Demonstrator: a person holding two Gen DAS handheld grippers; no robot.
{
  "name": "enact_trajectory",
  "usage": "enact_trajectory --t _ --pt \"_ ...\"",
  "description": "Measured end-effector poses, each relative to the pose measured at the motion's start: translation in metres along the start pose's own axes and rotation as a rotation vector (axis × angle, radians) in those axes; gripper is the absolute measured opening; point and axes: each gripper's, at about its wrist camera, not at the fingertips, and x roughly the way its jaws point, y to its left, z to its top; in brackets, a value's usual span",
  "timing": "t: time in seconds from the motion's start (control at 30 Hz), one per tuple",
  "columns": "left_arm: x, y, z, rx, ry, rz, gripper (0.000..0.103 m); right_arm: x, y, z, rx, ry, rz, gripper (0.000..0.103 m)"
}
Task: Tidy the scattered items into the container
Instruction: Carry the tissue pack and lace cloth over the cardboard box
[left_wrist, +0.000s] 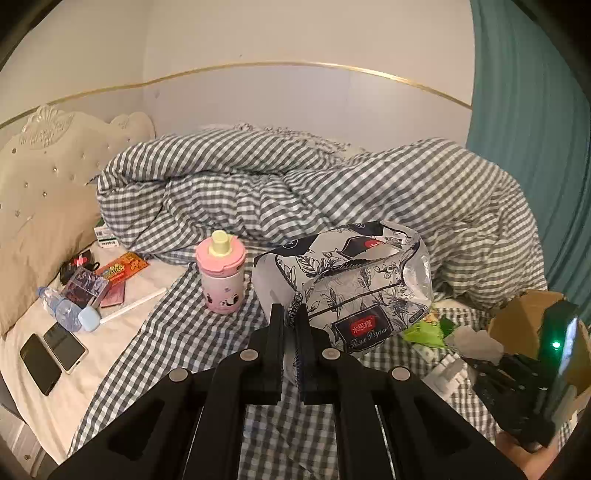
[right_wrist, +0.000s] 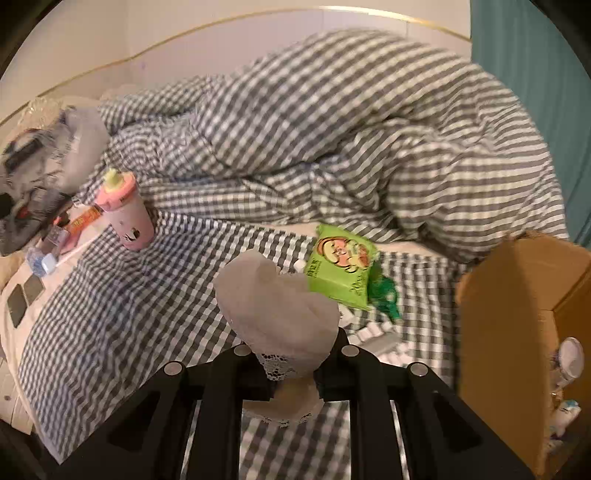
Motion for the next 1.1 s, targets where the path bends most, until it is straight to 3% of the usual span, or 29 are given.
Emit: enact_trajectory --t 0.57,1.1 --pt "-0.071 -0.068 -0.003 0.056 -0.063 -0.073 0.005 -0.150 -0.058 -0.014 0.061 -0.117 -0.042 0.014" --pt "-0.120 -0.145 -0.007 0.122 -0.106 -0.158 0.005 -0.258 -0.114 -0.037 0.123 -0.234 -0.175 0.015"
